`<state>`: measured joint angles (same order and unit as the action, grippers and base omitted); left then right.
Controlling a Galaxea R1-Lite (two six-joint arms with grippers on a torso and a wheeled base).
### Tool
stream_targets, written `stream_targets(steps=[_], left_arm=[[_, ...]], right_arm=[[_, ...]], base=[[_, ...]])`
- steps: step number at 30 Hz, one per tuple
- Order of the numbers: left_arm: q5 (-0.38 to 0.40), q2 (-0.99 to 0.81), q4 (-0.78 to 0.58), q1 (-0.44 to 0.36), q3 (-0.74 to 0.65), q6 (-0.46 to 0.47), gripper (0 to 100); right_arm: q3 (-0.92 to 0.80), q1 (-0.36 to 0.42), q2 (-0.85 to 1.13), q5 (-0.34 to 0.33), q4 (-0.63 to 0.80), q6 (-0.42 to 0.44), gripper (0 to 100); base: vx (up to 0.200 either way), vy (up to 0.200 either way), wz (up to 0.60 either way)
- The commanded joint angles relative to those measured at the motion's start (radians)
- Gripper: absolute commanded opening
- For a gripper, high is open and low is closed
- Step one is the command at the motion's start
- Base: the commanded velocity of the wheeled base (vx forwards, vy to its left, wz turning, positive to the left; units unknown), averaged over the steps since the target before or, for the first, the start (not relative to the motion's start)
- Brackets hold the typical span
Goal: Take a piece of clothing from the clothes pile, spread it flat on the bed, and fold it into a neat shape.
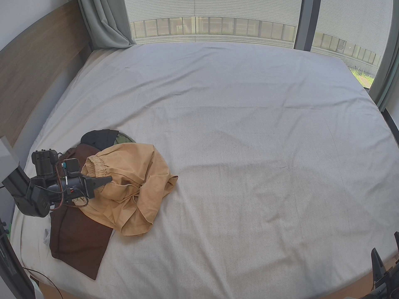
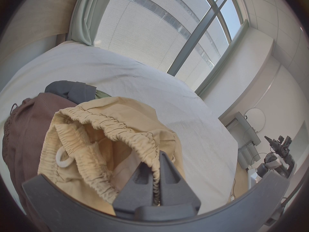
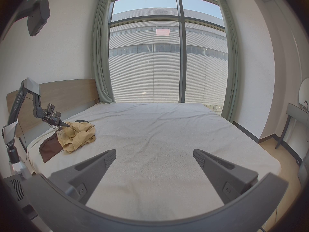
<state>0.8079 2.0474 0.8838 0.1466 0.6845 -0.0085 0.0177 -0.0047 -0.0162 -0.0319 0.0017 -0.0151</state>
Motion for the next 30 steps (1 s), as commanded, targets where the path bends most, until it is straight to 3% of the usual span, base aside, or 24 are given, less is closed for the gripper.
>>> stream_targets(steps=[1, 14, 23, 30], left_arm=[[0.001, -0.064, 0.004, 0.001, -0.057, -0.025, 0], [-0.006, -0.185, 0.032, -0.004, -0.168, -0.068, 0], [-0.024, -0.276, 0.049, -0.019, -0.214, -0.165, 0], [-0.045, -0.308, 0.055, -0.05, -0.241, -0.166, 0]], right_arm=[[-0.018, 0.0, 0.005, 0.0, 0.0, 0.0, 100], [-0.018, 0.0, 0.005, 0.0, 0.0, 0.0, 100], [-0.018, 0.0, 0.005, 0.0, 0.0, 0.0, 100], [-0.018, 0.0, 0.005, 0.0, 0.0, 0.0, 100]], base=[[0.0, 0.0, 0.0], [0.0, 0.0, 0.0], [0.0, 0.0, 0.0], [0.0, 0.0, 0.0]])
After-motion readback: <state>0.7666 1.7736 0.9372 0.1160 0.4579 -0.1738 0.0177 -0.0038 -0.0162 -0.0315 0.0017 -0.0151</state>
